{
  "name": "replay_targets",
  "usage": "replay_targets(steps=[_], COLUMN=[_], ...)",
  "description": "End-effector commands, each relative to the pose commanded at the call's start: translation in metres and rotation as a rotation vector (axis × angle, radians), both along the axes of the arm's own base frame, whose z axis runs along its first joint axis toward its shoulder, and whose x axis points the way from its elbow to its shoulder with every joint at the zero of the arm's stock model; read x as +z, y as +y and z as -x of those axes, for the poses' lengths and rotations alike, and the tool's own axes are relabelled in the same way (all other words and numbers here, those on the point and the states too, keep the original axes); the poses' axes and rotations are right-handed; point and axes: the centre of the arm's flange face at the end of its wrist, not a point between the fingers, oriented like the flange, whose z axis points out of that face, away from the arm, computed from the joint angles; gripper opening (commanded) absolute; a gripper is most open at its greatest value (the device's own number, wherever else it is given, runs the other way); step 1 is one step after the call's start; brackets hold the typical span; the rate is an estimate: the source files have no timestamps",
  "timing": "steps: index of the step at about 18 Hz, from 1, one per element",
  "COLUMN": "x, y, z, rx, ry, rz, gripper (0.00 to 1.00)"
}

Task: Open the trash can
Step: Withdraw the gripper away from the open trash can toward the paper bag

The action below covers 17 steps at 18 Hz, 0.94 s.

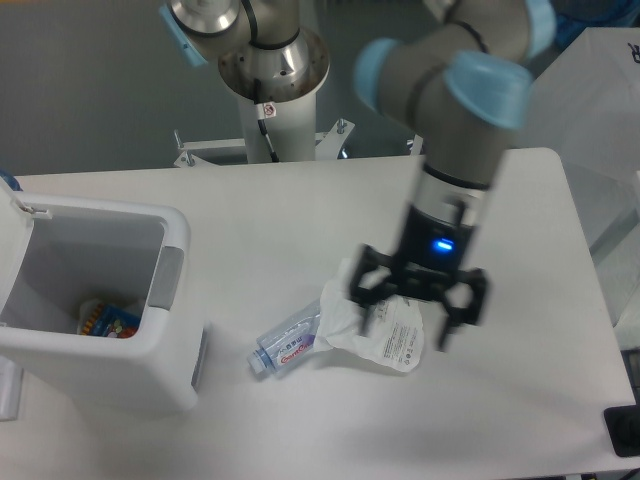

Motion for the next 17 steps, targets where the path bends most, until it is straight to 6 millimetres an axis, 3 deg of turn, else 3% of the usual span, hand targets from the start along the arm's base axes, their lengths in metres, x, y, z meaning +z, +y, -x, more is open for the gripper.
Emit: replay_targets(steps=[4, 7, 11, 17], x=[-0.029, -0.062, -0.075, -0.088], y=[-0.017, -0.021, -0.028, -0.028], z=[0.038, 0.050, 0.043, 0.032], rx=[-0.047, -0.173, -0.380, -0.395], ry=[0.077, 0.115, 0.121, 0.105], rz=[0.143, 0.257, 0.409, 0.429], gripper=[1.00, 1.00, 1.00, 1.00])
